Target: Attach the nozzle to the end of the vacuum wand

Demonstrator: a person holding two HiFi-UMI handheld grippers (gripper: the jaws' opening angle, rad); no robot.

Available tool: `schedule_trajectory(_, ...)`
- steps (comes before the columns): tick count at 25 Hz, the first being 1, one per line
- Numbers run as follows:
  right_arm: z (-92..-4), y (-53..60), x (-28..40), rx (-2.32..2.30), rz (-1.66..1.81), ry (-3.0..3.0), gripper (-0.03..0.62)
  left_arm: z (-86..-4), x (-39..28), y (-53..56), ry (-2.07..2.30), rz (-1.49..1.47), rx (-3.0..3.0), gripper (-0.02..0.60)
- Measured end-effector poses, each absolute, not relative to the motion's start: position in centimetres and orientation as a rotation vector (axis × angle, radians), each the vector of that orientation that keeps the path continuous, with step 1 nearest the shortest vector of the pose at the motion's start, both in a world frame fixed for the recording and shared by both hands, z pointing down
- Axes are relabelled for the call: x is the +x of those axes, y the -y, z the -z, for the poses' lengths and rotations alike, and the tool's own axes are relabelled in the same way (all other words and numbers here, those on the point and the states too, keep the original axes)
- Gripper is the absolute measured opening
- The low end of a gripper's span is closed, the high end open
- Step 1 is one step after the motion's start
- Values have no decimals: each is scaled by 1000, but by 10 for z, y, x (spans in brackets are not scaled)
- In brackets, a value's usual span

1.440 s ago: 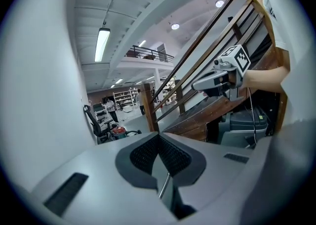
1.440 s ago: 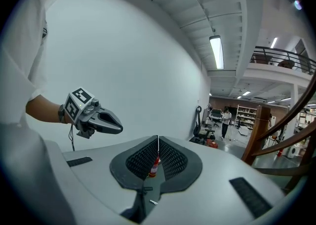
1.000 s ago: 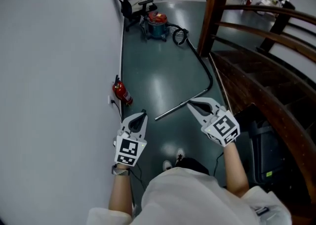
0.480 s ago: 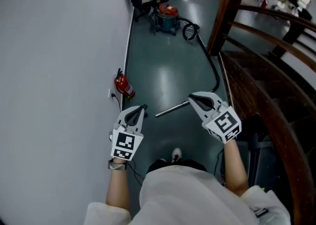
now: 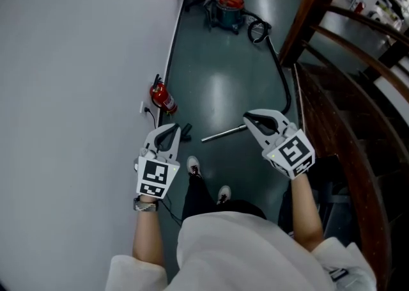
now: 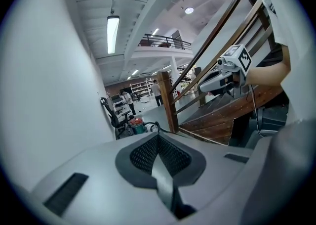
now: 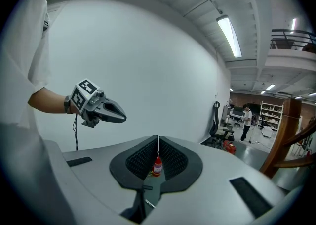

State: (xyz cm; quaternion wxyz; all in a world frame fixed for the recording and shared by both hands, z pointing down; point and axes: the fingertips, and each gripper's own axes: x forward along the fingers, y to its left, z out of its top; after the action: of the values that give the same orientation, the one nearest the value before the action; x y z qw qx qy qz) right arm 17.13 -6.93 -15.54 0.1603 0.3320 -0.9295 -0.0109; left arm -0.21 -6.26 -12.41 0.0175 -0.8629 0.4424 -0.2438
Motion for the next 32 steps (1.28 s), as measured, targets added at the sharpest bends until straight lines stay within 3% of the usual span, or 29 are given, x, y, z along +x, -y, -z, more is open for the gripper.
schedule_trajectory(18,28,175,136,894,-35,2576,28,7,-39,164,-1382,823,-2752,-2)
schedule_trajectory(32,-110,219,123,890,-109,2535,29,-136,-83,208,-1417,896,-2816,-2)
